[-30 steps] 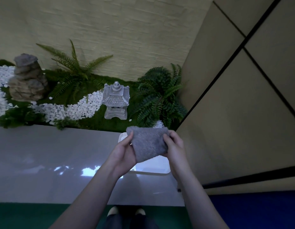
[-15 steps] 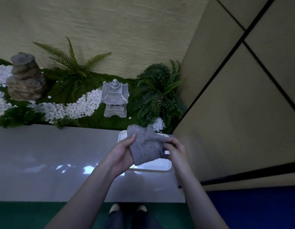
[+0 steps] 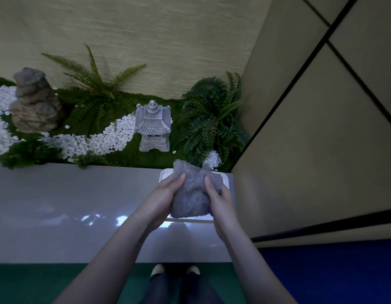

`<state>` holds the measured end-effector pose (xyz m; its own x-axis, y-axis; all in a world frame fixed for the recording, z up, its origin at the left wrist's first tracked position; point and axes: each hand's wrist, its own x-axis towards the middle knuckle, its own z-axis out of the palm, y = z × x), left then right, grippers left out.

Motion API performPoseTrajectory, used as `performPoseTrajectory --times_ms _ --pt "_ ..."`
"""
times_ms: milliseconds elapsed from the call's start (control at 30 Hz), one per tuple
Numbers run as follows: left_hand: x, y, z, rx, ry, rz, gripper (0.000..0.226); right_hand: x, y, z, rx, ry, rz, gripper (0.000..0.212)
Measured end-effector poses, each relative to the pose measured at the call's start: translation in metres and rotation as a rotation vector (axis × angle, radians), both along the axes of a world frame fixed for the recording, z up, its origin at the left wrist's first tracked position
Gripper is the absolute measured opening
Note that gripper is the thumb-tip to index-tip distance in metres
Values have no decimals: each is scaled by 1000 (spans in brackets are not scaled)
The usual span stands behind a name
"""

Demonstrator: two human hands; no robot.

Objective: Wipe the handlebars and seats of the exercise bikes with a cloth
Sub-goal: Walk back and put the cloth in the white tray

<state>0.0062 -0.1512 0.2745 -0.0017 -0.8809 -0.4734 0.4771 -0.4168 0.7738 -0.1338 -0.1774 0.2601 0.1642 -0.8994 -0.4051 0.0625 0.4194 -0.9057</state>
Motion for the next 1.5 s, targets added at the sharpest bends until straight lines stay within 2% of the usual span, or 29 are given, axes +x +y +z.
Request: performPoseTrajectory --times_ms 133,233,300,433,567,633,667,700,767,800,867,967,1067,1133,1200,1267,1333,1400,1500 --pt "-6 2 -15 215 -445 137 37 5 10 -7 -107 137 -62 18" --pt "-6 4 -23 290 -692 35 52 6 13 -10 -144 232 -93 19" --pt "-6 5 -26 266 -929 -17 55 5 11 -12 -109 281 -88 30" --pt "-10 9 -31 92 -1308 -16 46 1 8 -23 37 369 -51 38" --pt "-12 10 -36 25 -1524 -71 50 -2 5 -32 29 437 -37 43" --pt "-11 8 -38 39 -1474 -90 51 -4 5 -34 -31 484 -38 39" --pt "-12 6 -40 48 -1389 -77 50 -5 5 -34 -53 499 -45 38" --pt "-12 4 -43 73 -1246 -41 49 -5 4 -35 -53 505 -49 38" --pt "-13 0 -47 139 -845 60 45 -7 2 -35 41 466 -43 40" --pt "-14 -2 -49 166 -669 109 41 -7 2 -34 135 402 -39 41" --pt "-15 -3 -52 189 -447 166 34 -8 4 -32 320 225 -8 50" --pt "-14 -2 -54 168 -230 201 28 -11 9 -37 510 -69 24 63" --pt "-10 -2 -60 136 -46 204 28 -15 12 -44 678 -263 31 71" --pt "-8 -4 -67 118 40 187 31 -15 11 -50 724 -375 12 68" --pt "-7 -6 -76 108 47 174 31 -12 6 -56 691 -458 -69 55" --pt "-7 -8 -87 115 -44 176 29 -11 0 -70 581 -417 -138 43" --pt "-8 -10 -101 123 -193 162 24 -9 -5 -85 462 -239 -186 31" --pt "-12 -16 -119 120 -352 148 21 -7 -10 -99 340 28 -183 21" --pt "-22 -31 -151 121 -579 178 24 -3 -23 -127 195 263 -148 19"
